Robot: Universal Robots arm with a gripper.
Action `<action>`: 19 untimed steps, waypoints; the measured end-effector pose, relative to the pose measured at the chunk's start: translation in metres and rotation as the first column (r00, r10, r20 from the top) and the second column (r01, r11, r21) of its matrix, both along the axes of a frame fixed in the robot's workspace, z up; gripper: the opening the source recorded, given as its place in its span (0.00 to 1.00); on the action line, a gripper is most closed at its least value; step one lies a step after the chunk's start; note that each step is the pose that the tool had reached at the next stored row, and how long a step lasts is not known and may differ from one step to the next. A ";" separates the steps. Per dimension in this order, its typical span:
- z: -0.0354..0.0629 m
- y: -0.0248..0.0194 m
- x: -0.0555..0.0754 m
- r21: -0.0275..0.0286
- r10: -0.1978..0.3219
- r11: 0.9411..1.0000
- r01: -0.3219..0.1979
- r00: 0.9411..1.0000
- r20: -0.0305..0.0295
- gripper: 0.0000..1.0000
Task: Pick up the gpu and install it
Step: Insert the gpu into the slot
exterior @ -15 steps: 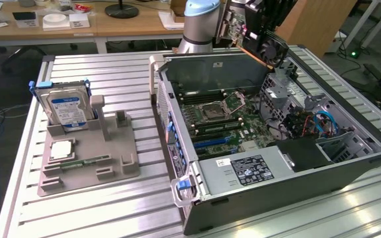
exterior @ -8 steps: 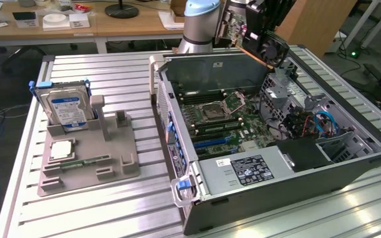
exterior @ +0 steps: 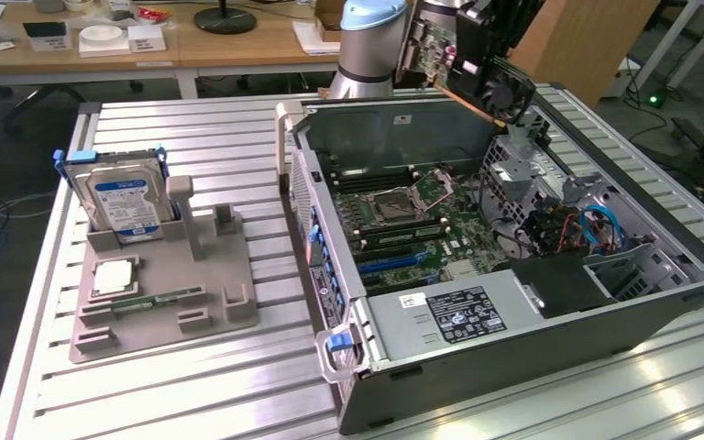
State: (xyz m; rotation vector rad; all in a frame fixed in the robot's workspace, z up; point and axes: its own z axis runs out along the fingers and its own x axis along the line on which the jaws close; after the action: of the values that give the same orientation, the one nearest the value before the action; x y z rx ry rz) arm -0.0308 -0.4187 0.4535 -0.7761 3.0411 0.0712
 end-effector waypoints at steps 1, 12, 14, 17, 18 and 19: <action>0.0000 0.0000 0.000 0.000 0.006 1.000 -0.006 1.000 0.000 0.28; 0.0000 -0.0001 0.000 0.000 0.076 0.997 -0.076 0.997 0.000 0.28; 0.0000 -0.0001 0.000 0.000 0.090 0.996 -0.090 0.996 0.000 0.28; 0.0000 -0.0001 0.000 0.000 0.118 0.993 -0.118 0.993 0.000 0.28; 0.0000 -0.0001 0.000 0.000 0.128 0.992 -0.128 0.992 0.000 0.28; 0.0000 -0.0002 0.000 0.000 0.139 0.990 -0.139 0.990 0.000 0.28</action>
State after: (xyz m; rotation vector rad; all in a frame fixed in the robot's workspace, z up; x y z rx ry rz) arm -0.0308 -0.4189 0.4535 -0.9871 2.9827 0.0713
